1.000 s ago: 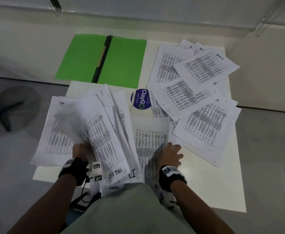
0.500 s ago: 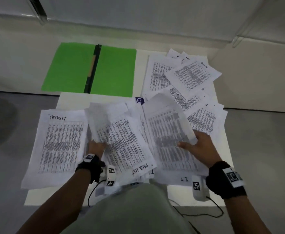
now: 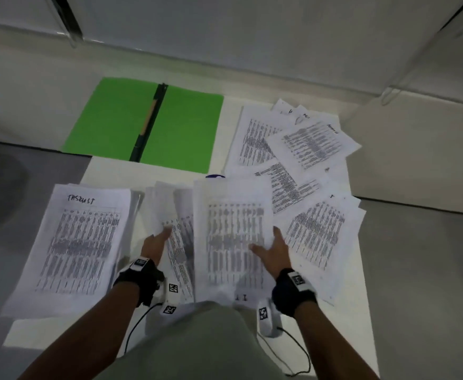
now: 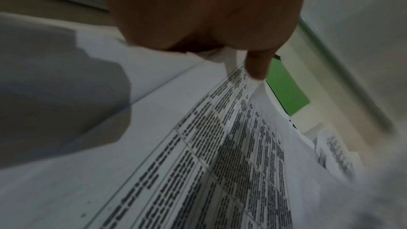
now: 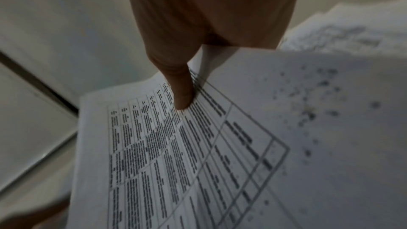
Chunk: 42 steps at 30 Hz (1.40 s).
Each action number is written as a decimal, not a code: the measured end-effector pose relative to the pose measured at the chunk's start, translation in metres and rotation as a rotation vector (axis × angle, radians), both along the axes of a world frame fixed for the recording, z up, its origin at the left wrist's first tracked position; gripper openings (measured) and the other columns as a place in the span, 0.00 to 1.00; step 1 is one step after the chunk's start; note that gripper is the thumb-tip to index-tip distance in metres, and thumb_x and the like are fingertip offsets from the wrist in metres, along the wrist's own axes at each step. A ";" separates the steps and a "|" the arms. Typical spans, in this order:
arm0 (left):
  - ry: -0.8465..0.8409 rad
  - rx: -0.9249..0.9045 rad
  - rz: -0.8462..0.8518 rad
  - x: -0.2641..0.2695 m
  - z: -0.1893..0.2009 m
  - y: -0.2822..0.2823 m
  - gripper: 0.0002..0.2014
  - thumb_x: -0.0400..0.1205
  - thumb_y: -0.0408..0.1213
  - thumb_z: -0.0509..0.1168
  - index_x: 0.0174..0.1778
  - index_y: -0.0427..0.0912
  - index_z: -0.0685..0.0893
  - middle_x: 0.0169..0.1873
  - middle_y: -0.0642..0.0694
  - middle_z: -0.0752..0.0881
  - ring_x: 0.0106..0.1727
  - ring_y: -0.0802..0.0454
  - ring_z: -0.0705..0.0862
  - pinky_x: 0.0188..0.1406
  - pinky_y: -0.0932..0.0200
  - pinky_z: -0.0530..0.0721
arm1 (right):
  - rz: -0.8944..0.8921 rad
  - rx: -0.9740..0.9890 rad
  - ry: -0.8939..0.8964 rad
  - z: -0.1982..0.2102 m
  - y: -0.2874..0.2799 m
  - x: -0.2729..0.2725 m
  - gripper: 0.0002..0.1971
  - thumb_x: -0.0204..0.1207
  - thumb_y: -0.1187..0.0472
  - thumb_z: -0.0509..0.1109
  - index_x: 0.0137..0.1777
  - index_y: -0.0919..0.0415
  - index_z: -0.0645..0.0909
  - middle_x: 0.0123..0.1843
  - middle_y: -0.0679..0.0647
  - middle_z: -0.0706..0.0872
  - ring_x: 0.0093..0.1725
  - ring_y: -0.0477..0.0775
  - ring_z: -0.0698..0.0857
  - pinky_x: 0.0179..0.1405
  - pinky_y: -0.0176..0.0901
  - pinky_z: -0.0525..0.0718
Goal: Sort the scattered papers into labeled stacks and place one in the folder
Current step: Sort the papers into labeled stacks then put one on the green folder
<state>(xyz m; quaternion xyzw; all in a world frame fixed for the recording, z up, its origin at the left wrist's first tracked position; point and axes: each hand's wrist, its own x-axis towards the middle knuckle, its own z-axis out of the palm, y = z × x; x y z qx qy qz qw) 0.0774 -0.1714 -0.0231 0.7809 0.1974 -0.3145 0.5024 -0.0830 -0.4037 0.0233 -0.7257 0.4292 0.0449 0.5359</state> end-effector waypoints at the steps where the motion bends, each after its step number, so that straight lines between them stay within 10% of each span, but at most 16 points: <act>1: 0.001 -0.037 0.020 0.000 0.000 -0.003 0.43 0.72 0.61 0.70 0.73 0.31 0.74 0.66 0.35 0.80 0.67 0.37 0.78 0.70 0.46 0.72 | 0.074 0.052 0.041 -0.013 0.006 0.007 0.41 0.77 0.59 0.74 0.84 0.60 0.54 0.83 0.59 0.63 0.81 0.59 0.65 0.74 0.43 0.64; 7: -0.016 0.254 -0.154 0.004 -0.015 -0.013 0.51 0.62 0.56 0.81 0.73 0.28 0.71 0.69 0.32 0.79 0.69 0.35 0.78 0.70 0.42 0.77 | 0.194 -0.015 0.134 -0.048 -0.019 0.043 0.25 0.78 0.62 0.68 0.74 0.59 0.70 0.52 0.55 0.86 0.52 0.56 0.86 0.53 0.41 0.81; 15: -0.106 0.334 -0.056 0.013 -0.020 -0.029 0.29 0.69 0.35 0.80 0.62 0.26 0.79 0.51 0.30 0.86 0.52 0.35 0.84 0.56 0.43 0.83 | -0.376 -0.095 0.374 -0.069 -0.156 0.062 0.42 0.74 0.53 0.75 0.80 0.67 0.58 0.80 0.67 0.64 0.74 0.68 0.72 0.69 0.56 0.76; 21: -0.091 0.293 -0.078 0.018 -0.025 -0.030 0.28 0.69 0.35 0.80 0.61 0.27 0.80 0.48 0.33 0.85 0.49 0.39 0.83 0.53 0.48 0.82 | -0.552 0.131 0.311 -0.089 -0.164 0.090 0.51 0.63 0.45 0.77 0.81 0.65 0.58 0.76 0.64 0.75 0.64 0.63 0.82 0.61 0.55 0.80; 29: -0.193 0.217 -0.159 0.048 -0.017 -0.044 0.25 0.70 0.31 0.78 0.60 0.26 0.79 0.52 0.31 0.85 0.52 0.40 0.82 0.52 0.51 0.79 | -0.364 -0.154 0.381 -0.072 -0.142 0.023 0.35 0.77 0.63 0.70 0.81 0.65 0.58 0.73 0.69 0.74 0.68 0.71 0.78 0.61 0.54 0.81; 35: -0.235 0.295 -0.246 0.051 -0.020 -0.060 0.26 0.70 0.36 0.79 0.56 0.24 0.79 0.53 0.26 0.85 0.55 0.32 0.84 0.52 0.44 0.82 | -0.415 -0.263 0.588 -0.067 -0.155 -0.050 0.24 0.71 0.53 0.65 0.66 0.65 0.77 0.66 0.68 0.79 0.65 0.71 0.77 0.65 0.61 0.79; 42: -0.232 0.365 -0.296 0.030 -0.020 -0.062 0.28 0.73 0.37 0.77 0.64 0.26 0.77 0.60 0.27 0.84 0.61 0.31 0.83 0.60 0.43 0.80 | -0.428 -0.290 0.623 -0.062 -0.168 -0.060 0.50 0.60 0.44 0.84 0.76 0.62 0.60 0.75 0.65 0.64 0.72 0.73 0.69 0.66 0.66 0.74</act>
